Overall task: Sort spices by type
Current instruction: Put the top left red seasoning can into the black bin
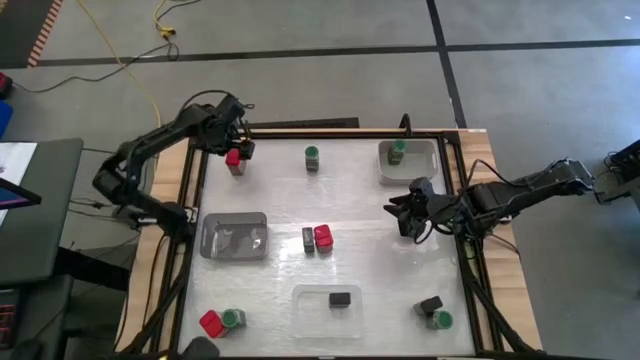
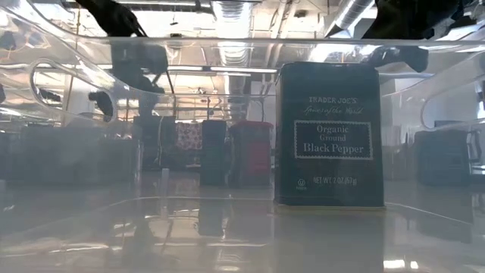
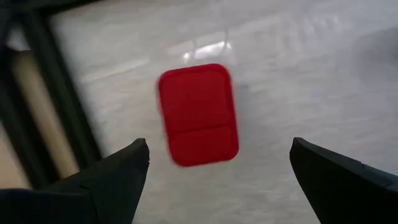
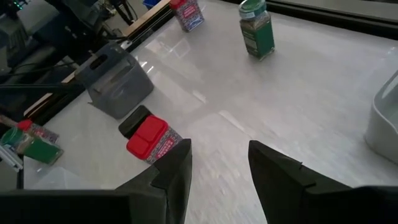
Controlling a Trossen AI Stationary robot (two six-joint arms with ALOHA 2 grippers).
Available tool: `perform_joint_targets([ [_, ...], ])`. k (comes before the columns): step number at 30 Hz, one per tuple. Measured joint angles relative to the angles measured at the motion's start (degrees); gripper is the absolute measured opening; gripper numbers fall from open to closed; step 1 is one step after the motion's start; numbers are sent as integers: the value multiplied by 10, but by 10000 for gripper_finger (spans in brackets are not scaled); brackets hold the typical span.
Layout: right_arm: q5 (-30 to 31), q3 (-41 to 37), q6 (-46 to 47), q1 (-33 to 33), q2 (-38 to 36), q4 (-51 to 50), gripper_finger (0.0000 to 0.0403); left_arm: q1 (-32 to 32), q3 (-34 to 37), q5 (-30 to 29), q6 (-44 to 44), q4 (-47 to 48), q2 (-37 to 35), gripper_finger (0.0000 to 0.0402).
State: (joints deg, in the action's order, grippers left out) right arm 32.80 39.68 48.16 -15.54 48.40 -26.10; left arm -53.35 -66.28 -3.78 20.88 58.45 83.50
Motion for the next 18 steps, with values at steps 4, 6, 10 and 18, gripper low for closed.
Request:
perform_joint_targets([
  [4,0,0,0,0,0,0,184,-2,0,5,-8,-11,33,371],
  [6,0,0,0,0,0,0,185,-6,0,6,-10,-13,48,371],
  [10,1,0,5,0,0,0,185,-18,0,5,-18,-14,69,362],
  [18,1,0,14,2,0,0,185,-38,0,10,-33,-19,76,282],
])
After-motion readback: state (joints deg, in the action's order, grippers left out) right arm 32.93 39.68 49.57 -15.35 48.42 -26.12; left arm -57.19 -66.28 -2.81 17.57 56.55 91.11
